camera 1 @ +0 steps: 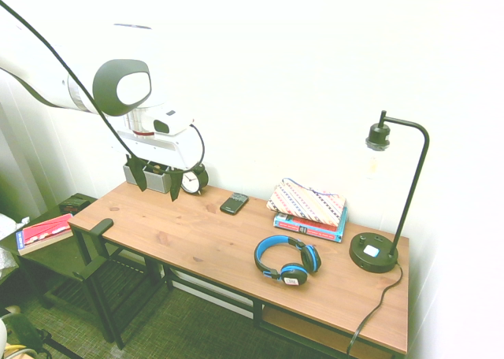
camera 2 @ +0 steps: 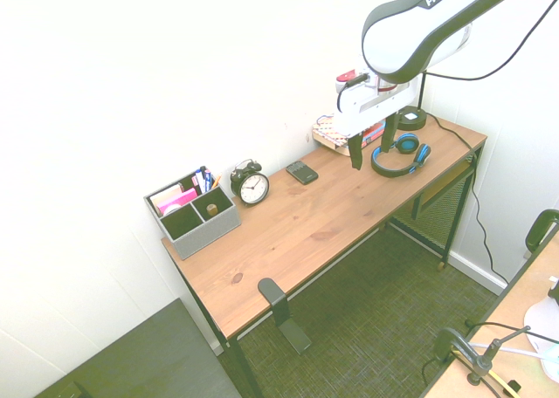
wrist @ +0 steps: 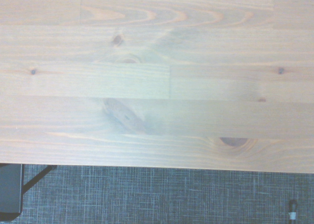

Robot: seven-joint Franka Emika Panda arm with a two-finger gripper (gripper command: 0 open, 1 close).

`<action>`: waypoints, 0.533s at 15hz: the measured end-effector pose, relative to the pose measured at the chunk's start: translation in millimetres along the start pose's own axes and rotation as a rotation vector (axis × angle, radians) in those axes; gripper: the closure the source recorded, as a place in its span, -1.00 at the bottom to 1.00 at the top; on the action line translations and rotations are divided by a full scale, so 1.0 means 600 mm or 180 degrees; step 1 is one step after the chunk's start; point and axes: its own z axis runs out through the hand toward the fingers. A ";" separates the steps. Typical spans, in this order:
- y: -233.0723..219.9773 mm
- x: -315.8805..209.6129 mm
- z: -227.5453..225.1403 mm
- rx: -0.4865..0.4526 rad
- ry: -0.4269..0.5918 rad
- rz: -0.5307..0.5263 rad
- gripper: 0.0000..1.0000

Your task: Hang the headphone

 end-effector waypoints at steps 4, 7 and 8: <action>0.001 0.016 0.000 -0.0046 0.0039 0.0017 -1.00; 0.021 0.093 -0.011 -0.0063 0.0116 0.0211 -1.00; 0.037 0.122 -0.005 -0.0107 0.0115 0.0260 -1.00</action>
